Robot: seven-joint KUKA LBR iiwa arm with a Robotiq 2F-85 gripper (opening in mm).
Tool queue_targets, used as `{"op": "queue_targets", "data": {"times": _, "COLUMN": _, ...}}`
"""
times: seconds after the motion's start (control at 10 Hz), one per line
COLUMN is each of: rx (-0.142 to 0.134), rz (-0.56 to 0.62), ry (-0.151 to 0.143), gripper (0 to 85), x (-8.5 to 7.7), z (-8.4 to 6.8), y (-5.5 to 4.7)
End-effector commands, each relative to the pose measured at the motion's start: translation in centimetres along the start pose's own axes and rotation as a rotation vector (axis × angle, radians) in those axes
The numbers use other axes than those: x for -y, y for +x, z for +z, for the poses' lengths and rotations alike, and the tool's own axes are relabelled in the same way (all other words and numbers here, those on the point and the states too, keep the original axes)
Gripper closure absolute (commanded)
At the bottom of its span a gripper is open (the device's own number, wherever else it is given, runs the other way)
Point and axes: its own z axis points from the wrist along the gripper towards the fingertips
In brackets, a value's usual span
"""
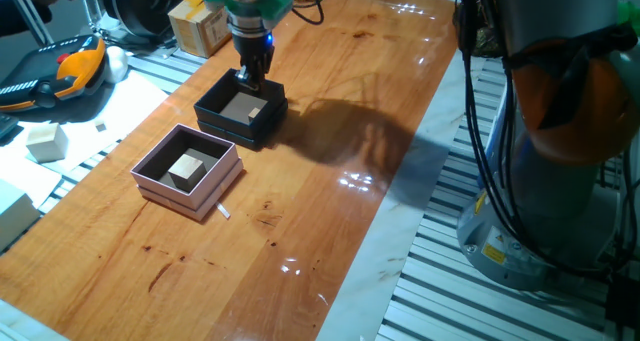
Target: Move an object from one box to another
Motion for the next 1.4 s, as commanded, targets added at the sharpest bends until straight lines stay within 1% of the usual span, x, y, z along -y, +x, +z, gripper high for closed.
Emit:
{"op": "queue_targets", "data": {"times": 0.0, "rx": 0.002, "rz": 0.001, "ry": 0.002, "gripper": 85.0, "x": 0.0, "z": 0.4, "y": -0.1}}
{"op": "queue_targets", "data": {"times": 0.1, "rx": 0.005, "rz": 0.001, "ry": 0.005, "gripper": 51.0, "x": 0.0, "z": 0.8, "y": -0.2}}
{"op": "queue_targets", "data": {"times": 0.2, "rx": 0.015, "rz": 0.003, "ry": 0.009, "gripper": 34.0, "x": 0.1, "z": 1.2, "y": -0.2}}
{"op": "queue_targets", "data": {"times": 0.3, "rx": 0.018, "rz": 0.008, "ry": 0.009, "gripper": 17.0, "x": 0.1, "z": 1.5, "y": -0.3}}
{"op": "queue_targets", "data": {"times": 0.5, "rx": 0.017, "rz": 0.015, "ry": 0.024, "gripper": 17.0, "x": 0.1, "z": 1.9, "y": -0.3}}
{"op": "queue_targets", "data": {"times": 0.8, "rx": 0.017, "rz": 0.027, "ry": 0.028, "gripper": 17.0, "x": -0.2, "z": 3.1, "y": -0.4}}
{"op": "queue_targets", "data": {"times": 1.1, "rx": 0.011, "rz": 0.032, "ry": 0.025, "gripper": 17.0, "x": -0.4, "z": 4.0, "y": -0.4}}
{"op": "queue_targets", "data": {"times": 1.3, "rx": 0.013, "rz": 0.04, "ry": 0.025, "gripper": 17.0, "x": -0.6, "z": 5.0, "y": -0.4}}
